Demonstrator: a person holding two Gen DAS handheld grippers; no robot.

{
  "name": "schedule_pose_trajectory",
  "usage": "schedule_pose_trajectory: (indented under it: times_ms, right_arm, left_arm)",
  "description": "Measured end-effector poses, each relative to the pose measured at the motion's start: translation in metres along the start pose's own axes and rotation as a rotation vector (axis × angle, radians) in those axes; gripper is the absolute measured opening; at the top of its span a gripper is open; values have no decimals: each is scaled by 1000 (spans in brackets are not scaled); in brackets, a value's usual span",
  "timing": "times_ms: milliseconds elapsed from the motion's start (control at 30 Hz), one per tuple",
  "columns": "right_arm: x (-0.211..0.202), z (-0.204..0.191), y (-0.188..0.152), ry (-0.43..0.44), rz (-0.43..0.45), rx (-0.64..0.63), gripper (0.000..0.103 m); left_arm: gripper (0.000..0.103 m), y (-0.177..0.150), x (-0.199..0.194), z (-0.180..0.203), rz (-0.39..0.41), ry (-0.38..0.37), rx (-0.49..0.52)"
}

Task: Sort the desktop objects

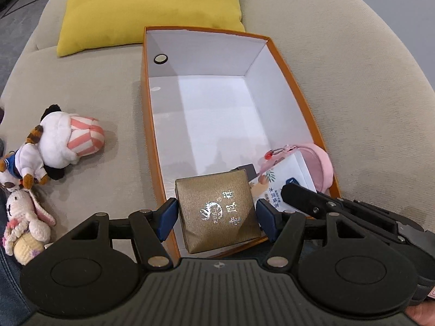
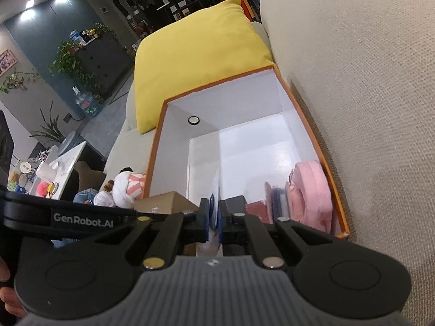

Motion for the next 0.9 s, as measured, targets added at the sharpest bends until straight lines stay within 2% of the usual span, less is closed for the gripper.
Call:
schedule_pose_trajectory:
  times_ms: [200, 633, 733, 900]
  right_arm:
    - [3, 5, -3, 13, -27, 21, 6]
    - [1, -5, -1, -28, -14, -56, 6]
    - [2, -5, 0, -27, -19, -54, 6]
    - [5, -4, -3, 9, -44, -17, 6]
  left_arm:
    - [75, -2, 3, -1, -17, -23, -13]
    - [75, -3, -1, -4, -14, -79, 12]
    - [76, -2, -2, -7, -8, -99, -8]
    - [76, 0, -5, -11, -1, -120, -31]
Point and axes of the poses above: each gripper's, at about its wrist camera, not at the fingertips, and x roughly the way its jaws point, z to its right, y to its top, the point moved 5 cm from there along x, roughly the way its jaws point, and after that the axes turned 6 degrees about z, right-handed, at the moved point
